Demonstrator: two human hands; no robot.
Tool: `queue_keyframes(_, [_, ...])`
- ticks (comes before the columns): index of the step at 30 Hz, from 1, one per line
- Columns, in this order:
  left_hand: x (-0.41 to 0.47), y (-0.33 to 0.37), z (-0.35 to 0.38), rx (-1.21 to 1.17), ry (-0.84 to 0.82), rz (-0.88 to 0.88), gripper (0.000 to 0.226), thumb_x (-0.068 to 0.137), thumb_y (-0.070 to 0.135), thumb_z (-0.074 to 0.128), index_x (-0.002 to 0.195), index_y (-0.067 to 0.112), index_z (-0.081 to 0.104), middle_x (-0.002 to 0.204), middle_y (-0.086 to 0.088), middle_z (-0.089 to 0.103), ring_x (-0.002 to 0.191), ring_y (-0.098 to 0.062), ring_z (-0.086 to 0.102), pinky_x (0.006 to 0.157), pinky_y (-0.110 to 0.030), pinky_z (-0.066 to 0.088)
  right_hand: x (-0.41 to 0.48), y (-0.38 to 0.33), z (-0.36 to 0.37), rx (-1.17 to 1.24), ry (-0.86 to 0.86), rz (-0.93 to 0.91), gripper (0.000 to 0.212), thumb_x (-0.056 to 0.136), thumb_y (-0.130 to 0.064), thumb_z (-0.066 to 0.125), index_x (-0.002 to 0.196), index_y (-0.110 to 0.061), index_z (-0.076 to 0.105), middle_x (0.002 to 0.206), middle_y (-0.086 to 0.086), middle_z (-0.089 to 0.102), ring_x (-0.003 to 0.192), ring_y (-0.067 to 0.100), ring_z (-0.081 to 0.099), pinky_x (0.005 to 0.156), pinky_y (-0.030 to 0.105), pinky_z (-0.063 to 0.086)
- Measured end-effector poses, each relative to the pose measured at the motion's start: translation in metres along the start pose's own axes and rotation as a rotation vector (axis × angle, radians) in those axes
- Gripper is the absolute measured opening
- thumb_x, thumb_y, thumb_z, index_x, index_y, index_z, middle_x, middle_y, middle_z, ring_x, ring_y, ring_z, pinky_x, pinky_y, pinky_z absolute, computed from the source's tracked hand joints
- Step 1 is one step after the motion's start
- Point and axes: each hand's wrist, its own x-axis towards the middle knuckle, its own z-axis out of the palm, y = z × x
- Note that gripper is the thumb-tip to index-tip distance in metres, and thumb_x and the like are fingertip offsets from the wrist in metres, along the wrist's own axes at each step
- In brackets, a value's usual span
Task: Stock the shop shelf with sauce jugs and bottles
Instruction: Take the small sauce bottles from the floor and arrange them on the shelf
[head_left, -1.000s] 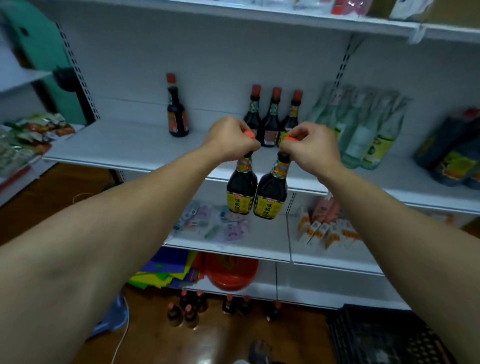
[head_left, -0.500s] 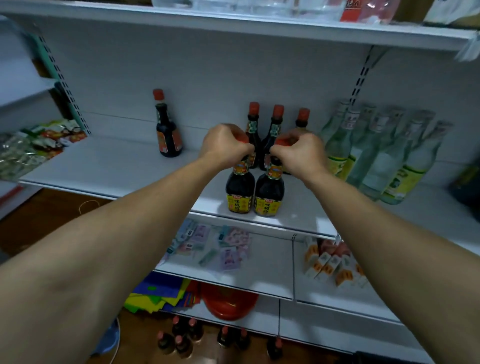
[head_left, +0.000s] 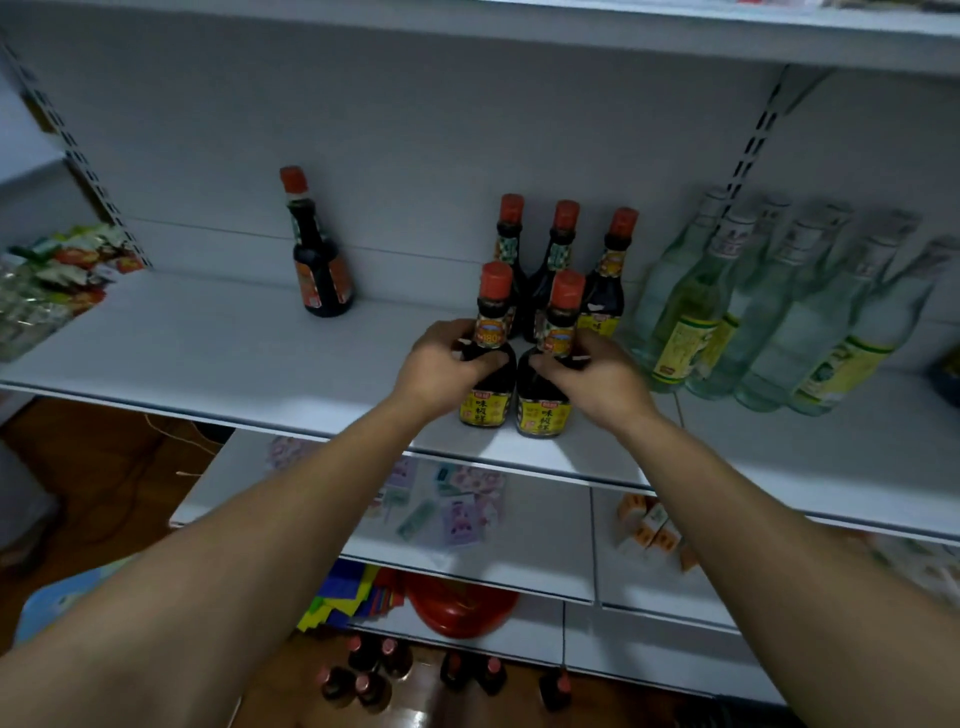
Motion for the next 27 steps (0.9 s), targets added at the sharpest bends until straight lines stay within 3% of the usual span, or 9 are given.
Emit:
queue_keyframes(8, [0.027,-0.008,-0.002,-0.042,-0.056,0.005,0.041,0.082,0.040,0.071,0.120,0.026,0.064,0.122,0.000,0.062,0.108,-0.018,0.060,0.091,-0.031,0.047,0.017,0.004,0.017,-0.067,0.062,0.027,0.055,0.079,-0.060,0.064,0.119,-0.023,0.061,0.120,0.003,0.065,0.107,0.025,0.062,0.088,0.040,0.052])
queue_keyframes(15, [0.059,-0.015,0.004,-0.074,-0.073,-0.036,0.047,0.083,0.042,0.070,0.126,0.025,0.060,0.127,0.003,0.060,0.113,-0.015,0.058,0.087,-0.024,0.041,0.050,0.001,0.025,-0.080,0.090,0.058,0.049,0.087,-0.051,0.062,0.124,-0.020,0.057,0.125,0.006,0.061,0.112,0.027,0.058,0.089,0.037,0.048])
queue_keyframes(19, [0.075,-0.016,0.008,-0.074,-0.056,0.002,0.038,0.084,0.040,0.069,0.119,0.026,0.064,0.123,0.001,0.062,0.110,-0.017,0.059,0.091,-0.029,0.045,0.066,0.005,0.027,-0.079,0.103,0.040,0.051,0.089,-0.049,0.060,0.128,-0.016,0.054,0.128,0.009,0.059,0.116,0.029,0.055,0.088,0.033,0.043])
queue_keyframes(27, [0.096,-0.015,0.019,-0.076,-0.027,0.032,0.035,0.085,0.037,0.069,0.118,0.026,0.065,0.120,0.000,0.062,0.104,-0.017,0.060,0.086,-0.028,0.045,0.089,0.007,0.026,-0.112,0.141,0.043,0.047,0.089,-0.047,0.061,0.123,-0.015,0.054,0.129,0.012,0.057,0.119,0.032,0.053,0.090,0.037,0.045])
